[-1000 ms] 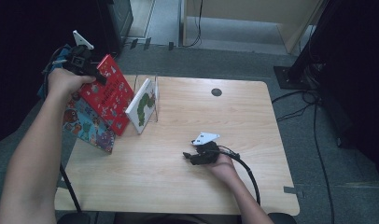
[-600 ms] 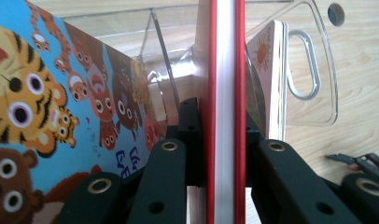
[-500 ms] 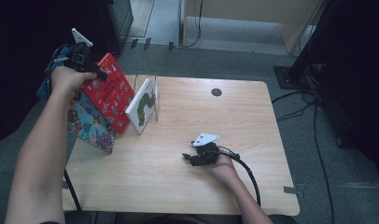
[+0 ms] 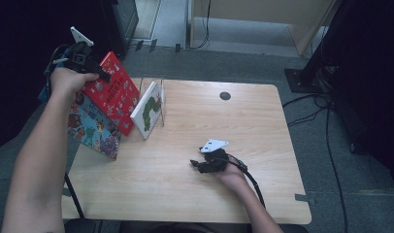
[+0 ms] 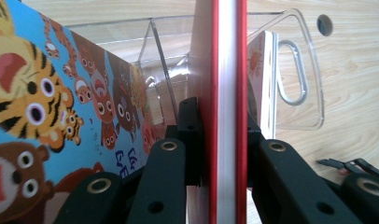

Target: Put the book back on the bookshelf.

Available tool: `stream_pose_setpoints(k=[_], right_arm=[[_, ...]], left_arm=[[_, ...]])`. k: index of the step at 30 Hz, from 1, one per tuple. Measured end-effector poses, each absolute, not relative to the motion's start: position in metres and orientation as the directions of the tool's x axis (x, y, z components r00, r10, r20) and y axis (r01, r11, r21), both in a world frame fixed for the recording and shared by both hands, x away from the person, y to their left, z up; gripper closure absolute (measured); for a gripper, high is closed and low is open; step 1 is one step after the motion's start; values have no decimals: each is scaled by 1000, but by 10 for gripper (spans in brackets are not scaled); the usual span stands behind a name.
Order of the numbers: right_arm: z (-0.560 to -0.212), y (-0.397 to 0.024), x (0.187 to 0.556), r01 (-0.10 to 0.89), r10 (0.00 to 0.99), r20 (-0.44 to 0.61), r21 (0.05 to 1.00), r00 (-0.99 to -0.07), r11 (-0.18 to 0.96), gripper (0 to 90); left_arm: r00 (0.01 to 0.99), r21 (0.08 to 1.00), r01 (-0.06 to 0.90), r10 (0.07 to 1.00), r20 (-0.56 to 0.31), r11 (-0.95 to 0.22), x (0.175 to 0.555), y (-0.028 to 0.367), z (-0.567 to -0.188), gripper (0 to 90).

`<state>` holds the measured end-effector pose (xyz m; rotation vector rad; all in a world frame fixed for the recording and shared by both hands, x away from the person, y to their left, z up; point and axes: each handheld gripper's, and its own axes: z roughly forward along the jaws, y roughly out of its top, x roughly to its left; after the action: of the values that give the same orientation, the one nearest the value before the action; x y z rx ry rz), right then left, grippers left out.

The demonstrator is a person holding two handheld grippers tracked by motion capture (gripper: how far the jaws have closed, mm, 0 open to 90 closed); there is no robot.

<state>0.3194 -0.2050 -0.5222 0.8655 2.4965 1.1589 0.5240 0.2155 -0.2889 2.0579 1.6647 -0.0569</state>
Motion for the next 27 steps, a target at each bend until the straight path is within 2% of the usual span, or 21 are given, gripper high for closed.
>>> stream_pose_setpoints(k=[10, 17, 21, 27], right_arm=[[-522, -205, 320, 408, 611, 18, 760, -791, 506, 363], [-522, -205, 319, 410, 612, 18, 759, -790, 506, 362], [-522, -205, 320, 412, 613, 21, 759, -790, 505, 358], [-522, -205, 320, 412, 612, 22, 758, -790, 505, 350]], left_arm=[[258, 338, 929, 914, -312, -147, 525, 214, -294, 779], [266, 334, 930, 910, -317, -156, 522, 217, -289, 616], [270, 375, 917, 905, -328, -137, 518, 221, -282, 566], [276, 409, 901, 917, -288, -142, 510, 224, -274, 526]])
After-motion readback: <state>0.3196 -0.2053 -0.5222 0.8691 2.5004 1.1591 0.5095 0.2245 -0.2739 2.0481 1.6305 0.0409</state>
